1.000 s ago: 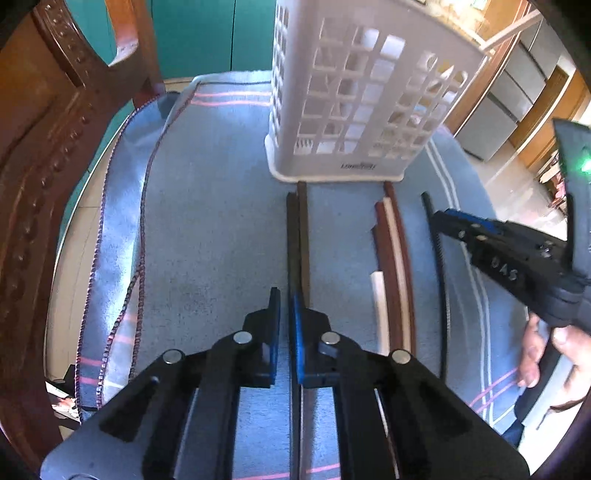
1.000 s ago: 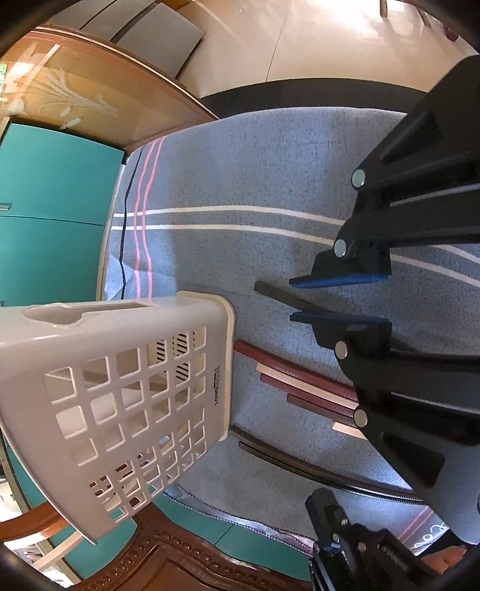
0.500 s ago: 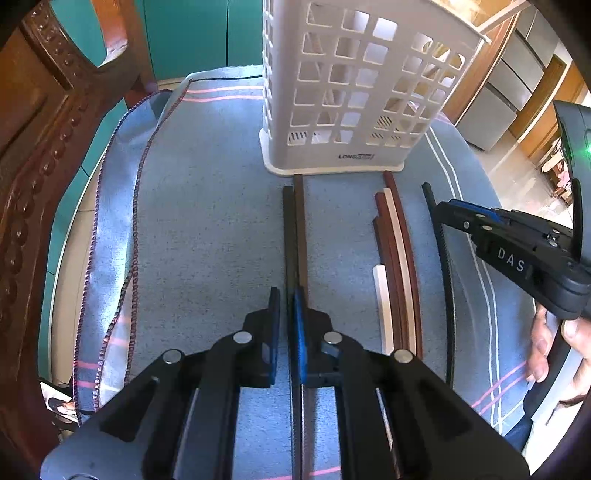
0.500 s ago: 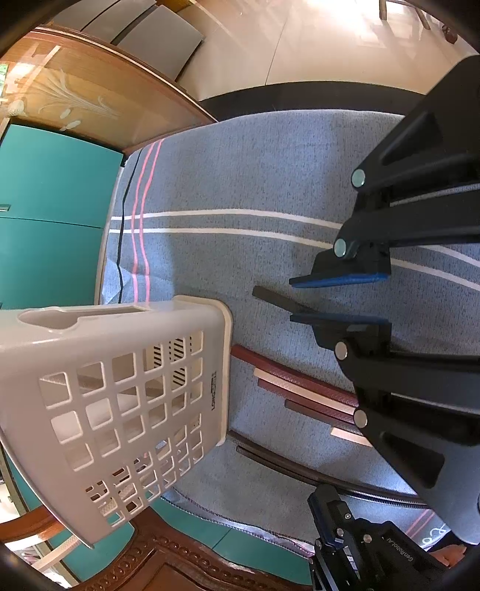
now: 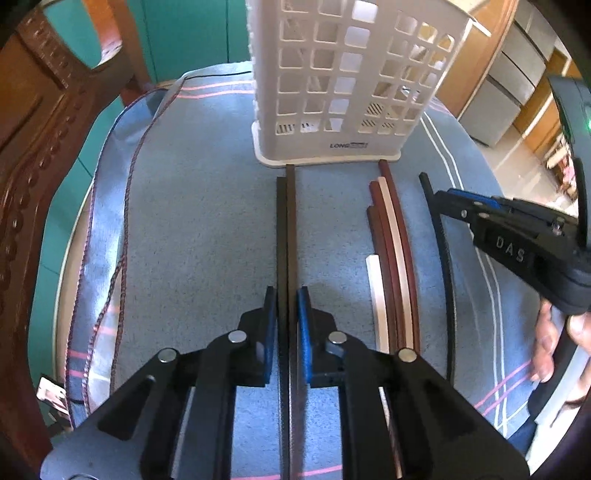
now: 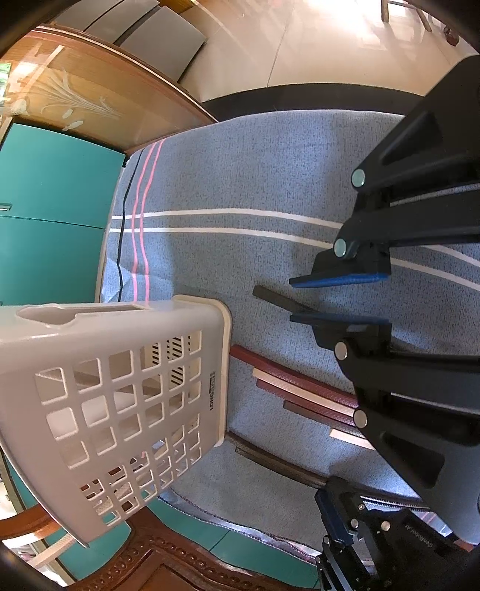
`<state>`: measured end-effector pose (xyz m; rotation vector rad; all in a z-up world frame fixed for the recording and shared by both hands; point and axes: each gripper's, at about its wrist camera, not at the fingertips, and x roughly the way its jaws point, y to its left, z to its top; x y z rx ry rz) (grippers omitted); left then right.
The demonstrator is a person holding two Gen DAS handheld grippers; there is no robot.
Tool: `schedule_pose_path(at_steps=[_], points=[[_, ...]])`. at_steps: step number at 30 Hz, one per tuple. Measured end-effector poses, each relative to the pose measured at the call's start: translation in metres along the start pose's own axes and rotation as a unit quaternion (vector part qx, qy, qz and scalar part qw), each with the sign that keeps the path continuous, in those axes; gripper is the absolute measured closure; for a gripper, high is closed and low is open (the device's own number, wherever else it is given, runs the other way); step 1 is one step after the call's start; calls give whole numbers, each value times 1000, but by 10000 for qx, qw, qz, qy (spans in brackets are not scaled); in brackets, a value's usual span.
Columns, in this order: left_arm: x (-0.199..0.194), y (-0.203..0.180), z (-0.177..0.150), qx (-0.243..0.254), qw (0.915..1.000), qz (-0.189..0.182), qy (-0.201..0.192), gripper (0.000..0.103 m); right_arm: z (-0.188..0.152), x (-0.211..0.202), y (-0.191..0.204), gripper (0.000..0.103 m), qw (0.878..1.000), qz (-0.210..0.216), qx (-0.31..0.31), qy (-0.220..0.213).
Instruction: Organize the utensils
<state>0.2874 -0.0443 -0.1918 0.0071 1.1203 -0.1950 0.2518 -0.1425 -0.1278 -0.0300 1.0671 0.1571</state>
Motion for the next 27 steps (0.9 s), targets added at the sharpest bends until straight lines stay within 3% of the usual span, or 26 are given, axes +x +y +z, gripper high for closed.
schedule_pose_path(at_steps=[8, 19, 27], points=[[-26, 7, -16, -292, 9988, -263, -302, 90, 0, 2, 5, 89, 10000, -72, -19, -18], [-46, 13, -28, -331, 9971, -199, -659, 90, 0, 2, 7, 87, 9999, -127, -45, -51], [-38, 13, -28, -294, 9982, -131, -499, 86, -2, 1, 3, 79, 9998, -199, -47, -66]])
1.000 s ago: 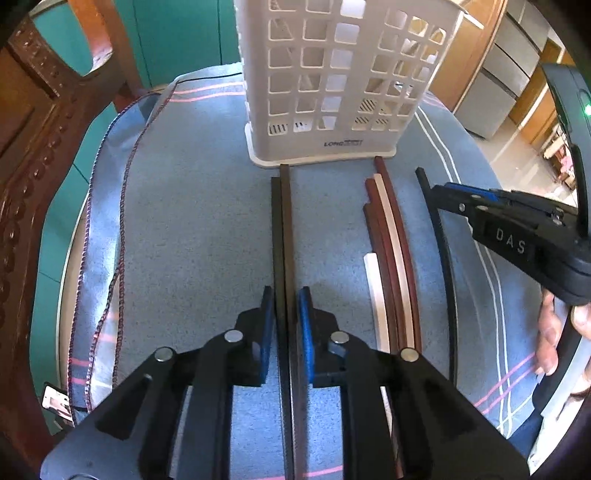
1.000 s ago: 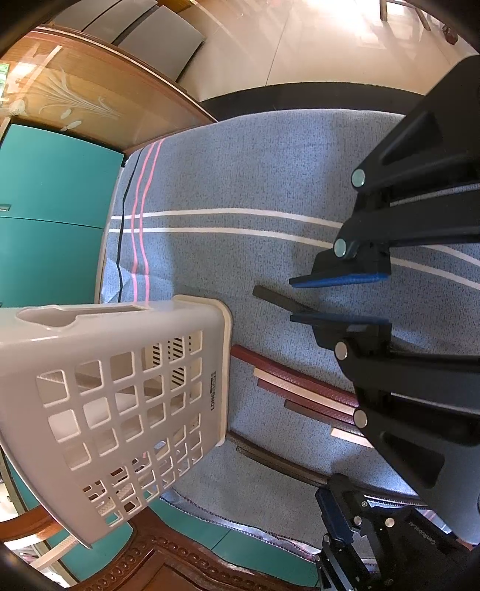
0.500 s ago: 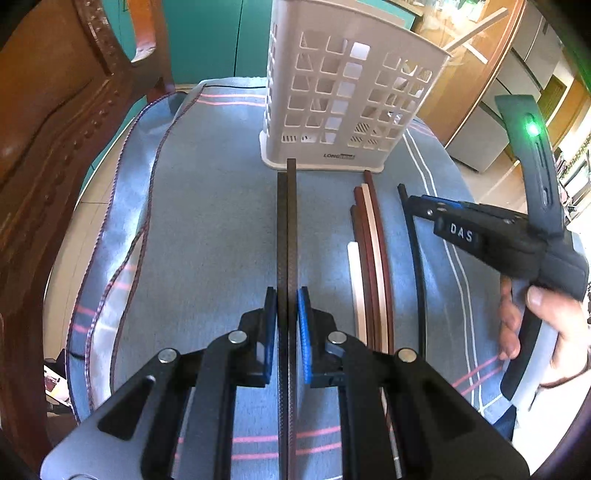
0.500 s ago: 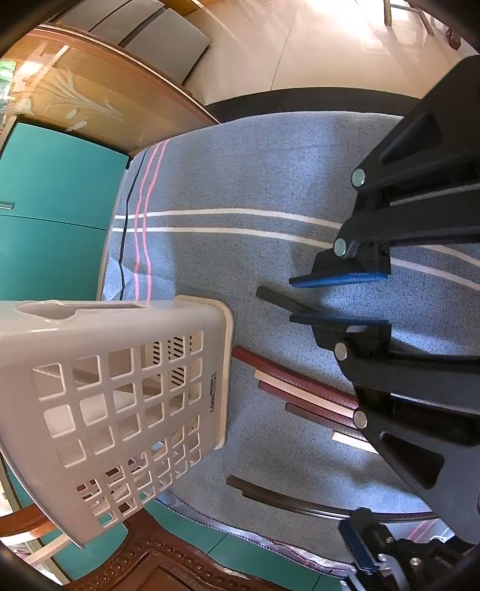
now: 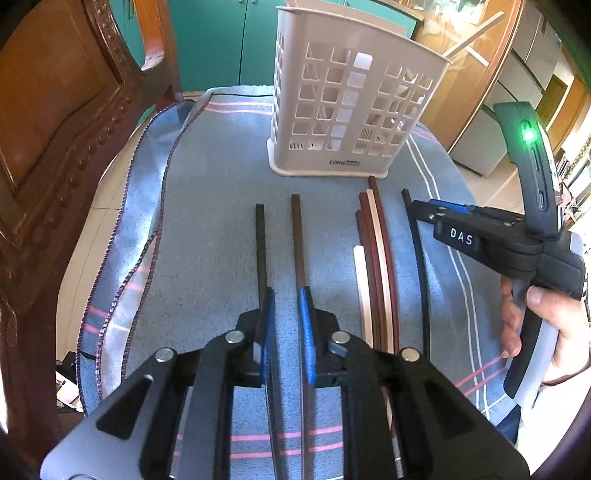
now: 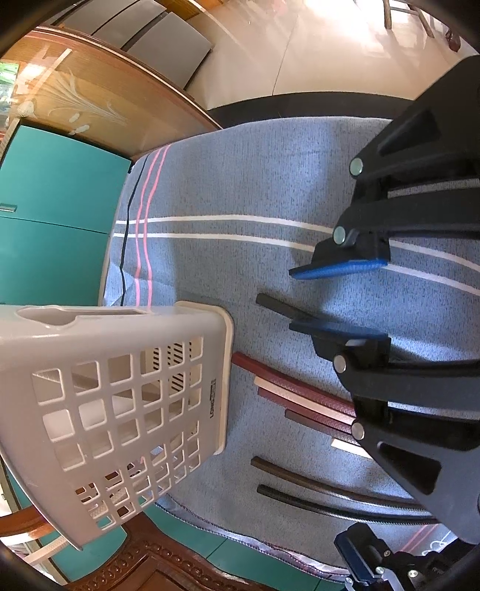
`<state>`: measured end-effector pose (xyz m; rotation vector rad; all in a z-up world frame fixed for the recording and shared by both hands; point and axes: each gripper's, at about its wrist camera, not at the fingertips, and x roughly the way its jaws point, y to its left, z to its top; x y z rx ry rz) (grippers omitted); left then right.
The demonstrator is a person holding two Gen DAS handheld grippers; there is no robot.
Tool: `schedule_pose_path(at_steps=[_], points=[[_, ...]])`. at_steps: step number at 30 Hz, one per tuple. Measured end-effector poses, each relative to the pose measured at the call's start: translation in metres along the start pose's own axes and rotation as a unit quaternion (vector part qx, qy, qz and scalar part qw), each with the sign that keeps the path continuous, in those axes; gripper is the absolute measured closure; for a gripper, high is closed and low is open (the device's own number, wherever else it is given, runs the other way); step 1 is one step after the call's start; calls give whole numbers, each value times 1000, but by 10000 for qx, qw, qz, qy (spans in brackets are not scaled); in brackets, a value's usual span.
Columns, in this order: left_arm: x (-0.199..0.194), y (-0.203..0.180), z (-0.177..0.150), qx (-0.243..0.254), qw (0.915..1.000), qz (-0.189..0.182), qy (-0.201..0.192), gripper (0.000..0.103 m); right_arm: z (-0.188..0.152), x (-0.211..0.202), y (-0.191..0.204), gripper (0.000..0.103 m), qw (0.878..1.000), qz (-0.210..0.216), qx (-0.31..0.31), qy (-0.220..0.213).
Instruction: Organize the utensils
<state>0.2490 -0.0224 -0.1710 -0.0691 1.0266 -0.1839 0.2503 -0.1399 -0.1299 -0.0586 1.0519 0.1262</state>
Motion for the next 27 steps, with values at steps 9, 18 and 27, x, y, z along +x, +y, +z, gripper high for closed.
schedule_pose_path(at_steps=[9, 18, 27], points=[[3, 1, 0, 14, 10000, 65, 31, 76, -2, 1, 4, 66, 10000, -31, -47, 9], [3, 1, -1, 40, 10000, 66, 47, 70, -10, 3, 9, 65, 9998, -91, -129, 120], [5, 2, -2, 44, 10000, 70, 44, 67, -10, 2, 9, 67, 9998, -64, -128, 122]])
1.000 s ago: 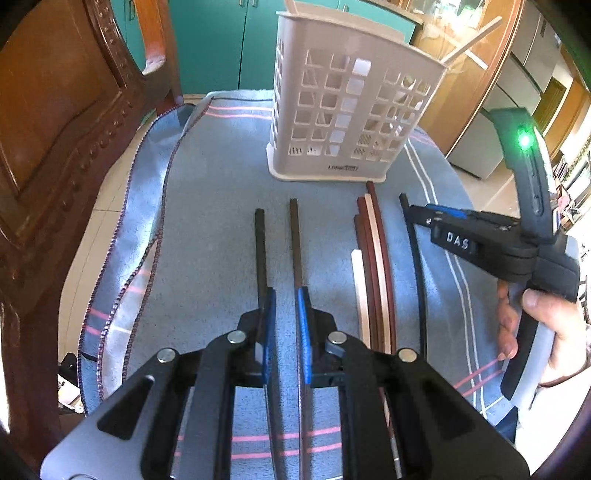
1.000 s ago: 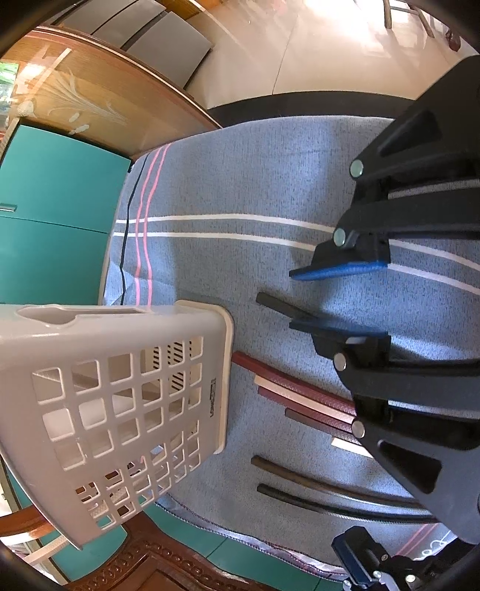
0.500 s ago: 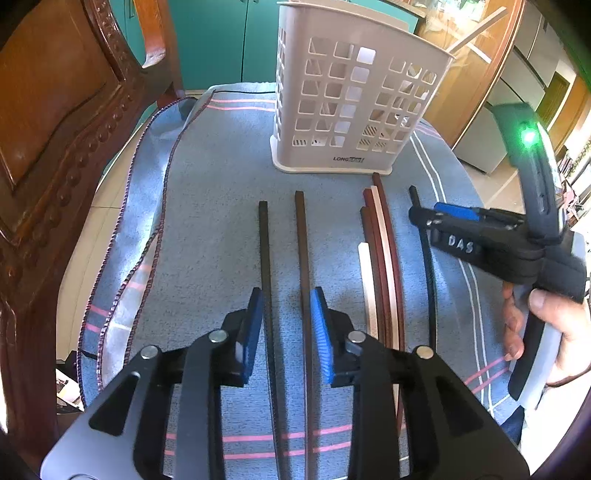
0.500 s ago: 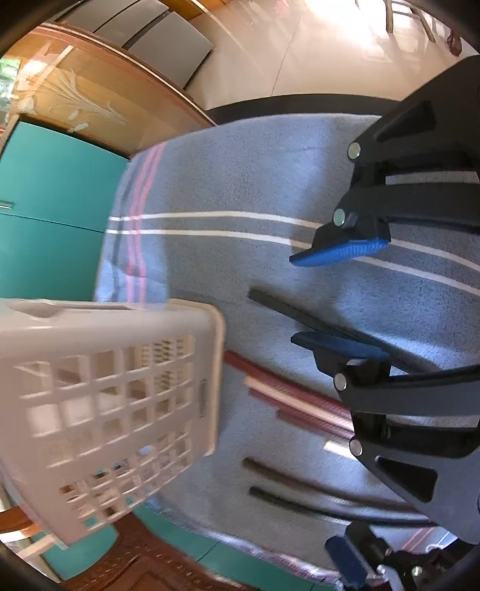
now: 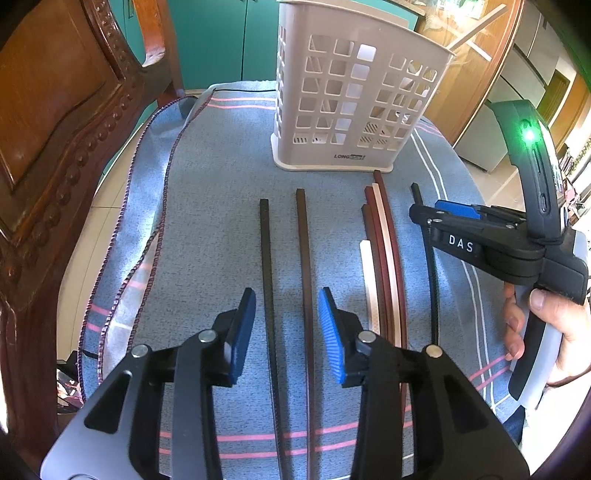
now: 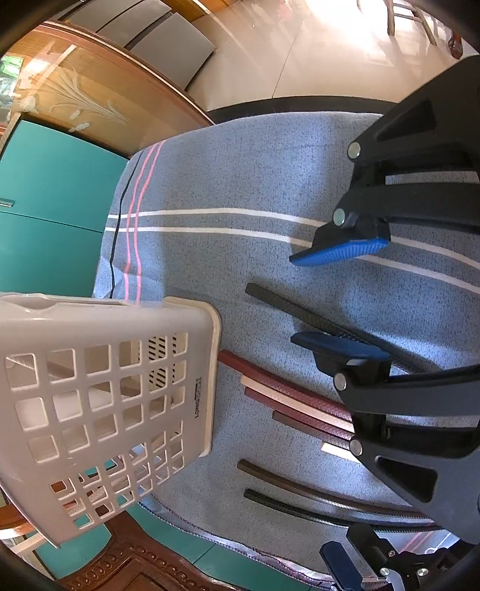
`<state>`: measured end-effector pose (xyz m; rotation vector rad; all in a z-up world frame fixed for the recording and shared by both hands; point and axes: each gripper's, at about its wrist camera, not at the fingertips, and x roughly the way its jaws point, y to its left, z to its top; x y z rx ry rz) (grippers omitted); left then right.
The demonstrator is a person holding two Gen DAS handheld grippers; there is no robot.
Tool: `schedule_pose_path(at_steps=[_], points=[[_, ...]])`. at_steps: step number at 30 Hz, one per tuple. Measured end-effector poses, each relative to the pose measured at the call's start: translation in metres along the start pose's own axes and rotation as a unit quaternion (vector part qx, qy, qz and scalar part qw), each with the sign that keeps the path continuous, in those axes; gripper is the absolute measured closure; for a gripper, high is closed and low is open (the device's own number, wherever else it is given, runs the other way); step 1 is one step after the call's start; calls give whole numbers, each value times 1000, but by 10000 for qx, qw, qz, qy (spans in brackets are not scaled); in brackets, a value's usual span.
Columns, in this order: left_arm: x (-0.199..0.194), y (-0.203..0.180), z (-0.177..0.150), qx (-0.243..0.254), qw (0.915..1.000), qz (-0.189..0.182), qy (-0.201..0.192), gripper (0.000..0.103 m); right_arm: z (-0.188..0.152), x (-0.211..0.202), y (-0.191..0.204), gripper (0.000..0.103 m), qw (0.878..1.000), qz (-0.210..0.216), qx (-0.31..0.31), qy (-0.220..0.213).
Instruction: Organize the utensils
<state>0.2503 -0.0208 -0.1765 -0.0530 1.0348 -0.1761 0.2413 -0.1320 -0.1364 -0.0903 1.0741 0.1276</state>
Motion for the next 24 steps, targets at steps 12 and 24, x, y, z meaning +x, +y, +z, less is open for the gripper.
schedule_pose_path(at_steps=[12, 24], points=[[0, 0, 0, 8, 10000, 9, -5, 65, -2, -8, 11, 90, 9996, 231, -132, -16], [-1, -1, -1, 6, 10000, 16, -1, 60, 3, -14, -6, 93, 9999, 107, -56, -67]])
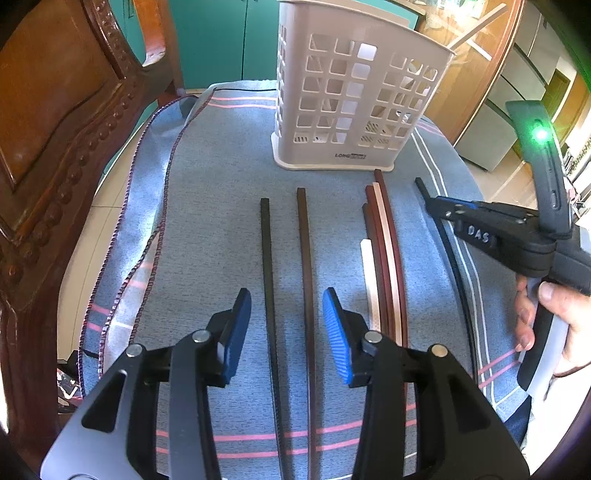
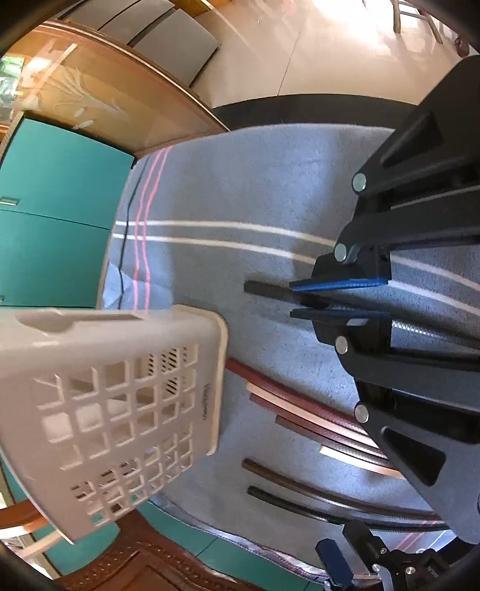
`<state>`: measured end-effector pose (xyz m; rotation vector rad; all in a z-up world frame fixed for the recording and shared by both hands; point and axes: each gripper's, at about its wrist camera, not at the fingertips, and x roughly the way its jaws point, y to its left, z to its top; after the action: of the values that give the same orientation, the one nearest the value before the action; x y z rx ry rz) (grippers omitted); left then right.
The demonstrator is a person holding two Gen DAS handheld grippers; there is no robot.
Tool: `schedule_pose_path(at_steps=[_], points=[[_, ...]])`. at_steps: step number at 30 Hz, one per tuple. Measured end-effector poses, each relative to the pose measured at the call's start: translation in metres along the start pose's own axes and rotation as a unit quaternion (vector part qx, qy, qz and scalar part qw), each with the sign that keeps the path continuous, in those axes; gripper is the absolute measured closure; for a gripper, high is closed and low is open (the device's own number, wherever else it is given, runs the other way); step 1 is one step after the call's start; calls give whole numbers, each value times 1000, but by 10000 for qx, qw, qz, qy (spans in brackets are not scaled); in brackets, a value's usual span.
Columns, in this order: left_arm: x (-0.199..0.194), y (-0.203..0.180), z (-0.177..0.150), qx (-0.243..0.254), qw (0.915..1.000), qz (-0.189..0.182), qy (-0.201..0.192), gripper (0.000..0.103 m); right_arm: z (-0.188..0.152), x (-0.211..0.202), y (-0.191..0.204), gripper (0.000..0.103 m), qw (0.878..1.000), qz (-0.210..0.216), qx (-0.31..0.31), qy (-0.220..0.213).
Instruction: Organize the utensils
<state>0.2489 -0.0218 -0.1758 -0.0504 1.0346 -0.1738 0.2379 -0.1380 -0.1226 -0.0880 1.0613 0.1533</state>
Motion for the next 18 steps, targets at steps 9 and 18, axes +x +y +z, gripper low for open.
schedule_pose_path(at_steps=[9, 18], points=[[1, 0, -1, 4, 10000, 25, 12, 58, 0, 6, -2, 92, 10000, -50, 30, 71], [0, 5, 1, -95, 9999, 59, -57, 58, 0, 12, -2, 91, 9999, -99, 21, 71]])
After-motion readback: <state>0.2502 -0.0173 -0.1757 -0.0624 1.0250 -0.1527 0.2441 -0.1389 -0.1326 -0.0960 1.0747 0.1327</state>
